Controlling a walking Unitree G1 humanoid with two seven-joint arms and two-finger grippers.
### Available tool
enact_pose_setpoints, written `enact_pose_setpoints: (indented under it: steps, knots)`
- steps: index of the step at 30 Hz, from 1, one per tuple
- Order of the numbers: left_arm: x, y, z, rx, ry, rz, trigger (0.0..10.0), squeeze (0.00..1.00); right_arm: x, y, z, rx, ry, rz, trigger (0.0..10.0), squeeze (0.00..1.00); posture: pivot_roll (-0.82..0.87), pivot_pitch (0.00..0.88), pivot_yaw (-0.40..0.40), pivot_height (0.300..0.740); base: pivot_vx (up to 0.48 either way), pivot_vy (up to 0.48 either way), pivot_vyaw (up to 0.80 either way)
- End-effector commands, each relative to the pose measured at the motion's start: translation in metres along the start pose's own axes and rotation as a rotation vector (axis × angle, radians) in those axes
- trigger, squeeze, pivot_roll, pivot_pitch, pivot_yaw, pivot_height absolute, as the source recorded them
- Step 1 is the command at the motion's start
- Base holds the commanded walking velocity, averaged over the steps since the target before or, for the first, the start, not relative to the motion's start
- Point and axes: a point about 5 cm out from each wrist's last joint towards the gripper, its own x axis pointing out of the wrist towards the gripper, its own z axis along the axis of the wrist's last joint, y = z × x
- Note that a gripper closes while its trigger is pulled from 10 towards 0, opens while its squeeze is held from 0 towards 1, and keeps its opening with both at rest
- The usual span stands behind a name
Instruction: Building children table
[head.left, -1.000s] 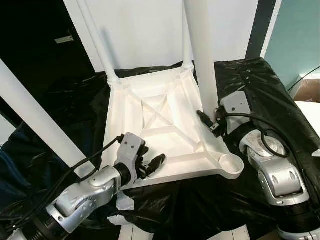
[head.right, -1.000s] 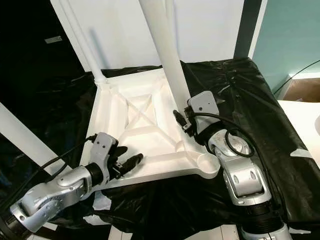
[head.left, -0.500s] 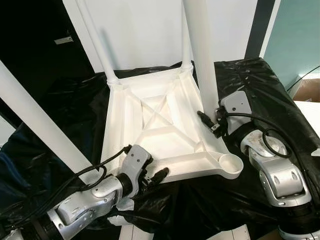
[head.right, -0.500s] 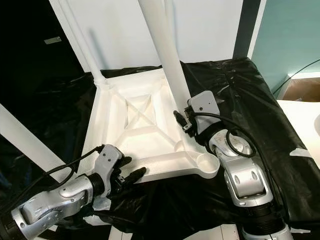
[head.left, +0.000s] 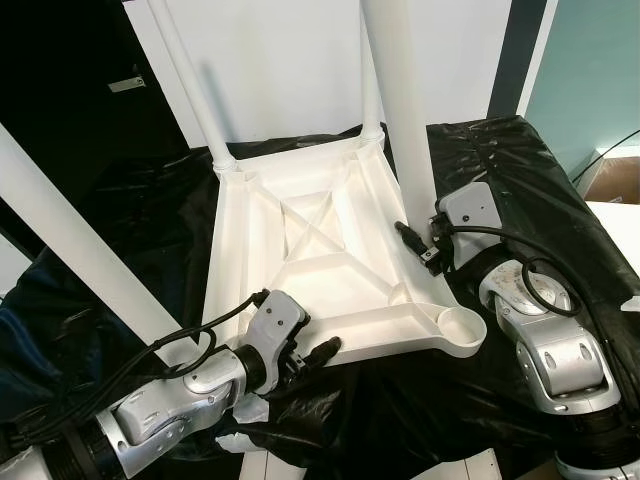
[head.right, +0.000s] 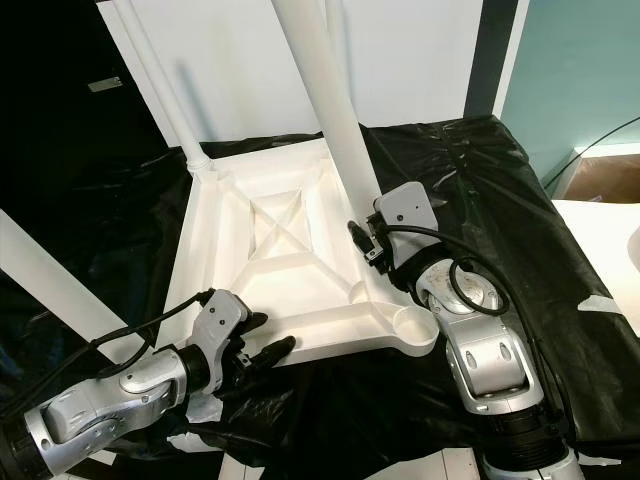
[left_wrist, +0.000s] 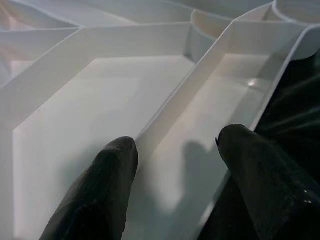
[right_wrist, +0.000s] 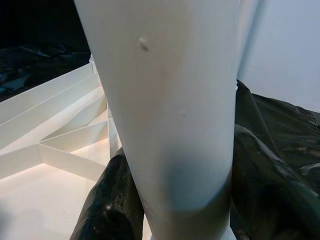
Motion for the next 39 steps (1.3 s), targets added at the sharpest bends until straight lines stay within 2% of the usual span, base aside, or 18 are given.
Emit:
enact_pose_setpoints:
  steps: [1, 7, 10, 12, 13, 15, 17, 19, 20, 23, 24, 28, 30, 32, 36, 39]
  knots:
    - [-0.030, -0.041, 0.006, 0.032, -0.015, -1.065, 10.0, 0.00, 0.000, 0.000, 0.003, -0.007, -0.012, 0.000, 10.0, 0.00, -0.18, 0.000, 0.127, 0.740, 0.000, 0.000, 0.00]
    - [-0.036, -0.046, 0.010, 0.016, -0.055, -1.097, 10.0, 0.00, 0.001, -0.003, 0.002, -0.014, -0.006, -0.005, 10.0, 0.00, -0.18, 0.000, 0.118, 0.740, 0.000, 0.000, 0.00]
    - [-0.037, -0.049, 0.006, 0.013, -0.039, -1.110, 10.0, 0.00, 0.001, -0.003, 0.001, -0.017, -0.003, -0.005, 10.0, 0.00, -0.17, 0.000, 0.117, 0.740, 0.000, 0.000, 0.00]
    - [-0.034, -0.050, -0.006, 0.033, 0.015, -1.093, 10.0, 0.00, 0.002, -0.003, 0.001, -0.019, 0.000, 0.001, 10.0, 0.00, -0.17, 0.000, 0.113, 0.740, 0.000, 0.000, 0.00]
    - [-0.034, -0.050, -0.006, 0.033, 0.015, -1.093, 10.0, 0.00, 0.002, -0.003, 0.001, -0.019, 0.000, 0.001, 10.0, 0.00, -0.17, 0.000, 0.113, 0.740, 0.000, 0.000, 0.00]
    - [-0.023, -0.046, -0.008, 0.062, -0.023, -1.018, 10.0, 0.00, 0.002, -0.001, 0.001, -0.020, 0.002, 0.008, 10.0, 0.00, -0.17, 0.003, 0.109, 0.740, 0.000, 0.000, 0.00]
    - [-0.010, -0.034, 0.002, 0.112, -0.139, -0.945, 10.0, 0.00, 0.002, 0.000, 0.001, -0.018, 0.003, 0.012, 10.0, 0.00, -0.17, 0.005, 0.106, 0.740, 0.000, 0.000, 0.00]
    - [-0.003, -0.028, 0.010, 0.139, -0.216, -0.893, 10.0, 0.00, 0.002, 0.001, 0.001, -0.018, 0.004, 0.013, 10.0, 0.00, -0.17, 0.009, 0.109, 0.740, 0.000, 0.000, 0.00]
    - [-0.003, -0.028, 0.010, 0.139, -0.216, -0.893, 10.0, 0.00, 0.002, 0.001, 0.001, -0.018, 0.004, 0.013, 10.0, 0.00, -0.17, 0.009, 0.109, 0.740, 0.000, 0.000, 0.00]
    - [0.011, -0.008, 0.032, 0.192, -0.359, -0.656, 10.0, 0.00, 0.002, 0.002, 0.000, -0.013, 0.005, 0.004, 10.0, 0.00, -0.17, 0.008, 0.119, 0.740, 0.000, 0.000, 0.00]
    - [0.012, -0.008, 0.032, 0.195, -0.362, -0.646, 10.0, 0.00, 0.002, 0.002, 0.000, -0.012, 0.005, 0.003, 10.0, 0.00, -0.17, 0.008, 0.119, 0.740, 0.000, 0.000, 0.00]
    - [0.015, -0.001, 0.032, 0.208, -0.350, -0.583, 10.0, 0.00, 0.003, 0.003, 0.000, -0.008, 0.005, 0.001, 10.0, 0.00, -0.17, 0.000, 0.125, 0.740, 0.000, 0.000, 0.00]
    - [0.021, 0.009, 0.024, 0.257, -0.280, -0.501, 10.0, 0.00, 0.003, 0.004, 0.000, -0.007, 0.001, 0.000, 10.0, 0.00, -0.17, 0.000, 0.130, 0.740, 0.000, 0.000, 0.00]
    - [0.023, 0.011, 0.020, 0.274, -0.255, -0.483, 10.0, 0.00, 0.004, 0.004, 0.000, -0.007, -0.001, 0.000, 10.0, 0.00, -0.17, 0.000, 0.130, 0.740, 0.000, 0.000, 0.00]
    - [0.026, 0.015, -0.007, 0.314, -0.094, -0.501, 10.0, 0.00, 0.007, 0.003, 0.001, -0.006, -0.011, -0.007, 10.0, 0.00, -0.17, 0.000, 0.133, 0.740, 0.000, 0.000, 0.00]
    - [0.028, 0.019, -0.016, 0.323, -0.038, -0.474, 10.0, 0.00, 0.007, 0.004, 0.002, -0.006, -0.012, -0.006, 10.0, 0.00, -0.17, 0.000, 0.133, 0.740, 0.000, 0.000, 0.00]
